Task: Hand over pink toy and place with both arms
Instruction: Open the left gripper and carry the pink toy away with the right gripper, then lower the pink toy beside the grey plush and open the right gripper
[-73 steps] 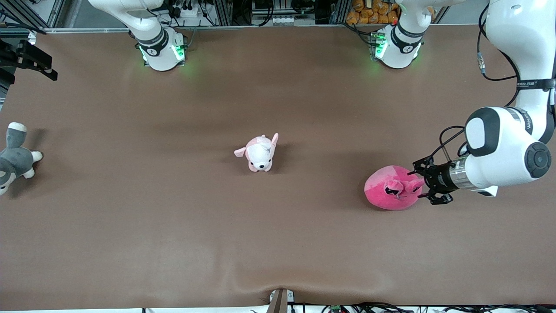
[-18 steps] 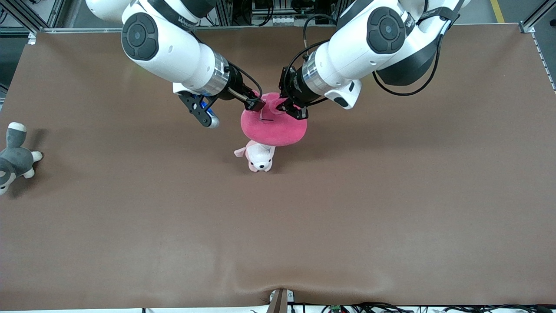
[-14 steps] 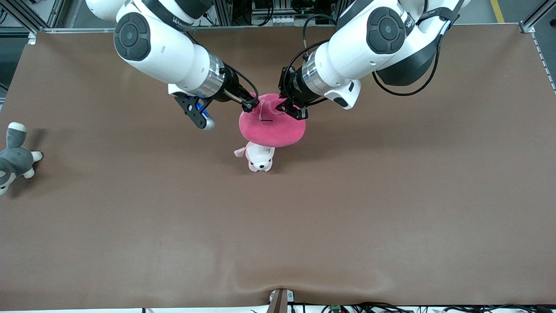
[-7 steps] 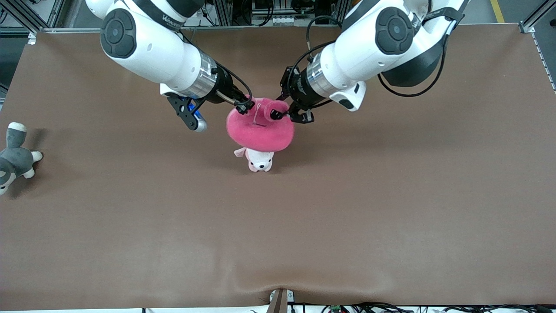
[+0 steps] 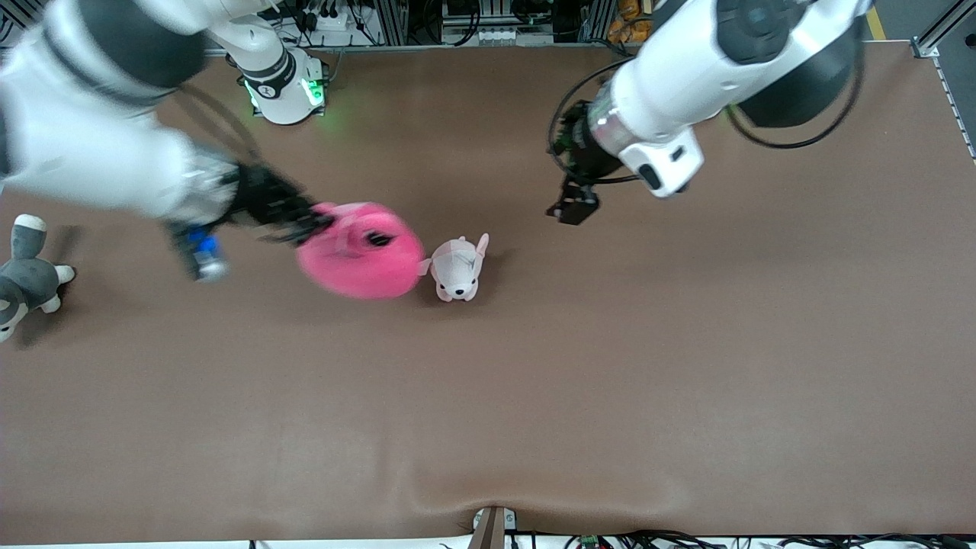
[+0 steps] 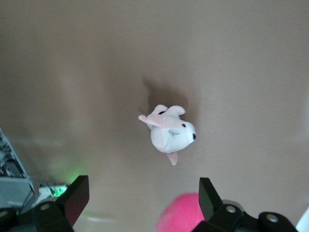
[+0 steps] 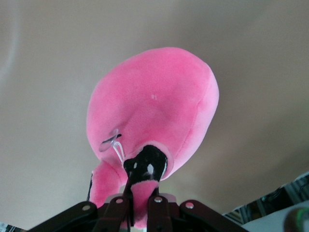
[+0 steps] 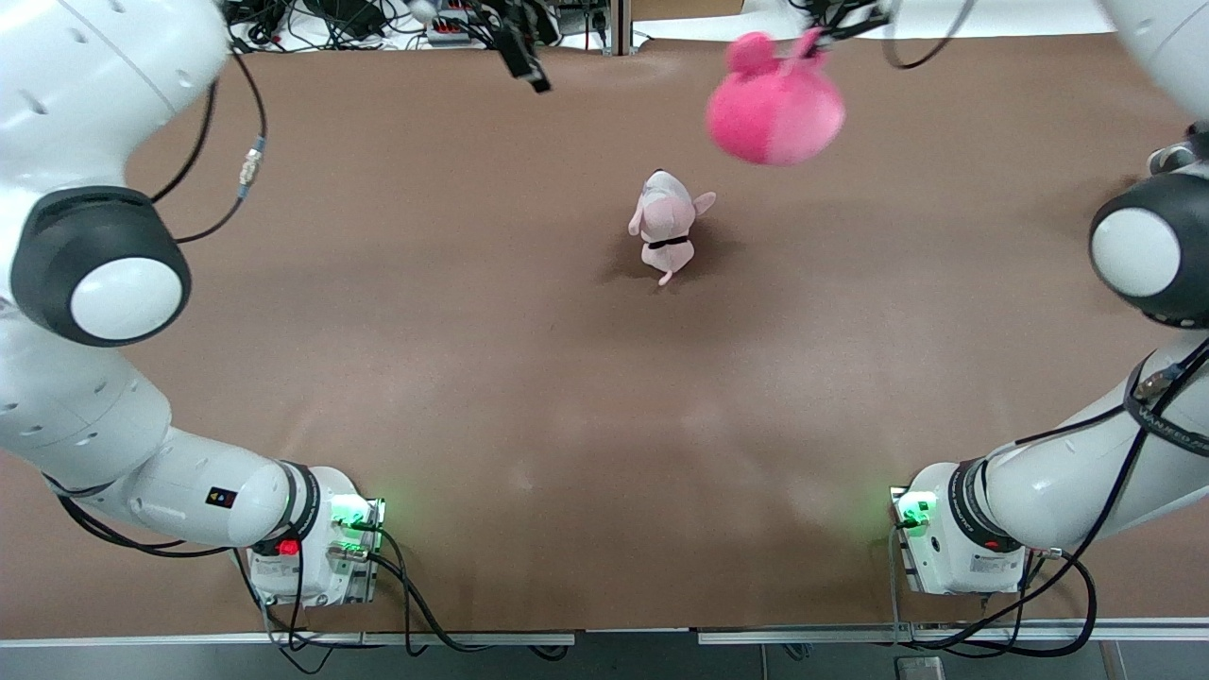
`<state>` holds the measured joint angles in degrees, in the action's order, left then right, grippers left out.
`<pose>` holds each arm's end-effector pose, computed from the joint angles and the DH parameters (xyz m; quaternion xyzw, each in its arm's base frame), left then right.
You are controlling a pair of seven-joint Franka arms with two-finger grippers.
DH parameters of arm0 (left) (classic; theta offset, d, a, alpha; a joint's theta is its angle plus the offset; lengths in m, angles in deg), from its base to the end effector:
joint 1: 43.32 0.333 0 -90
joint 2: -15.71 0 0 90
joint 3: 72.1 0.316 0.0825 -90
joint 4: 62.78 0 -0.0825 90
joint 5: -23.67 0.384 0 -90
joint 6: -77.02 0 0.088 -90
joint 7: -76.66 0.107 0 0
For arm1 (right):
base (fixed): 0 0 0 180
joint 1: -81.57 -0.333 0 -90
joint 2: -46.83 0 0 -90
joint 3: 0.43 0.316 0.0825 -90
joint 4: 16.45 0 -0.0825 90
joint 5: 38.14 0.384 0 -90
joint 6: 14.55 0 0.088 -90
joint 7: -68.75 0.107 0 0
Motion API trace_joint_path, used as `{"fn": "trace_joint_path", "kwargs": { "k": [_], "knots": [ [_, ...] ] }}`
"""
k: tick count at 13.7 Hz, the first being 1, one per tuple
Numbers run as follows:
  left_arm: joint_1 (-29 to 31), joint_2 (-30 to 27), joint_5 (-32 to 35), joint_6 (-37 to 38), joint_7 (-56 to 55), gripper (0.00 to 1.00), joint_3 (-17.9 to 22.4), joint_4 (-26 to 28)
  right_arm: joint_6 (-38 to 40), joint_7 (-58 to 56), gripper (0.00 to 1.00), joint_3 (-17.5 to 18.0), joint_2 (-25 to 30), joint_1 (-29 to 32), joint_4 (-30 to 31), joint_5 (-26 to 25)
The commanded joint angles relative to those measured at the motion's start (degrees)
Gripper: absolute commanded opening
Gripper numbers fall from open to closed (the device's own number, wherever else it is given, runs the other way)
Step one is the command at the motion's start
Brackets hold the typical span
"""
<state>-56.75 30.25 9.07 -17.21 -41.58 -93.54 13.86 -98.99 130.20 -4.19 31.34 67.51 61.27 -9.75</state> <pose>0.5239 -0.3569 0.6057 0.7272 0.6635 -0.1592 0.0745 0.6022 0.1708 0.5704 -0.8763 0.4132 0.1988 0.1483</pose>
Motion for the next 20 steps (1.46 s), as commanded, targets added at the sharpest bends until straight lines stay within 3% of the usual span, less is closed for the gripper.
{"fn": "trace_joint_path", "kwargs": {
  "k": [1,5,8,13,14,15,18,20],
  "knots": [
    [5.2,-4.6,1.1,5.5,13.0,1.0,-0.1,1.0,4.1,-11.6,0.0,1.0,-2.2,9.6,0.8,-0.2],
    [11.4,-7.2,4.5,11.1,33.3,1.0,-0.2,2.3,4.4,-26.5,0.0,0.9,-7.8,21.2,4.3,-1.4],
    [12.4,-7.9,11.5,15.0,47.1,1.0,-0.1,2.3,3.2,-37.3,0.0,0.9,-13.9,26.6,4.7,-5.3],
    [17.6,-8.3,15.3,16.6,63.7,1.0,-0.2,2.5,0.2,-48.9,0.0,0.9,-21.0,32.0,5.8,-5.6],
    [17.6,-8.3,17.7,16.6,66.5,1.0,-0.4,2.5,0.1,-49.0,0.3,1.0,-21.7,32.4,5.4,-5.5],
    [17.5,-8.2,19.0,16.6,68.1,1.0,-0.5,2.5,0.5,-48.1,0.99,1.0,-21.4,32.1,5.1,-5.5],
    [17.7,-7.9,20.1,16.5,71.3,1.0,-0.5,2.5,5.7,-48.1,1.0,1.4,-19.2,30.3,-0.9,-5.6],
    [17.7,-7.9,21.5,16.5,74.8,1.0,-0.1,2.5,12.4,-48.5,1.0,1.4,-19.3,28.1,-10.7,-7.9]
  ]
}}
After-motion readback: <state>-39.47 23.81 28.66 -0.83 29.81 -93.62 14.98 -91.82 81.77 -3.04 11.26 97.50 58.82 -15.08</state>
